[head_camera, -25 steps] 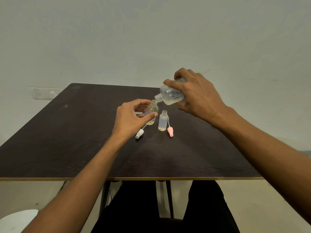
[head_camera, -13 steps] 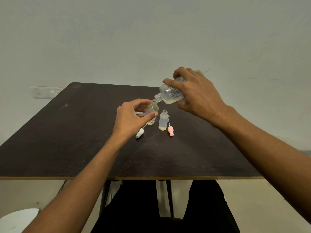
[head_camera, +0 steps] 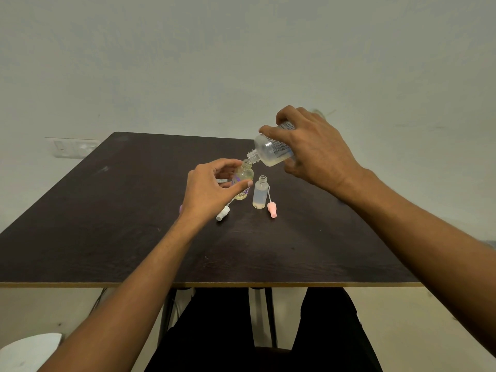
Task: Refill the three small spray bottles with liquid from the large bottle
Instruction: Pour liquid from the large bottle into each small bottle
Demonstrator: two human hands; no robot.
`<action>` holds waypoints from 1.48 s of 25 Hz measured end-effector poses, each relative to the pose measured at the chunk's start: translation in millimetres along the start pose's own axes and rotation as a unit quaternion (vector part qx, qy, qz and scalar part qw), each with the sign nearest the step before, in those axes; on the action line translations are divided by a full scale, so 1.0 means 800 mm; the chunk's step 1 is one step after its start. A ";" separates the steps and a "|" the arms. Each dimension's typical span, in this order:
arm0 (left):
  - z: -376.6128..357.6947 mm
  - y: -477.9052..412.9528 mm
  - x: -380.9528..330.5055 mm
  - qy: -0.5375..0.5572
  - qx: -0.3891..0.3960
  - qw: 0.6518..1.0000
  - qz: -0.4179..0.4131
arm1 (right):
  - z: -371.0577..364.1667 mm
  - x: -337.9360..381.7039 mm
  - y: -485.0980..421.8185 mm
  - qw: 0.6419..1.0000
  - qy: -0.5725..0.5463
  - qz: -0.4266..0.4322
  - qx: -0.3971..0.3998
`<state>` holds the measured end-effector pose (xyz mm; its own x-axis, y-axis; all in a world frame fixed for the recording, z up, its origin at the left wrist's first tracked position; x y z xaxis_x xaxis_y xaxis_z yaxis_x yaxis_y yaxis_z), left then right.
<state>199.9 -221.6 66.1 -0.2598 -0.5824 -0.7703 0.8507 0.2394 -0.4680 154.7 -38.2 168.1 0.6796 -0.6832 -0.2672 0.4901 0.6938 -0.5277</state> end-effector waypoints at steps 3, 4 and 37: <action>-0.001 0.000 0.001 -0.002 0.001 1.000 0.001 | -0.001 -0.001 0.000 1.000 0.004 -0.001 0.002; -0.001 0.000 0.001 -0.001 0.002 1.000 0.002 | -0.001 -0.001 0.001 1.000 0.004 -0.001 0.002; -0.001 0.001 0.001 0.004 0.002 1.000 0.009 | -0.009 -0.006 0.009 0.999 -0.035 -0.014 0.002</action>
<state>200.2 -221.5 64.5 -0.2469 -0.5720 -0.7822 0.8575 0.2470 -0.4513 151.0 -31.5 159.8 0.7017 -0.6849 -0.1963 0.5114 0.6760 -0.5305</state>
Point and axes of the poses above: each hand's wrist, its own y-axis away from the middle knuckle, its own z-axis out of the back of the hand, x = y × z, the point moved 7 cm from there along -y, towards the middle knuckle, and after that the axes turned 6 degrees about -y, right-handed, at the moved point
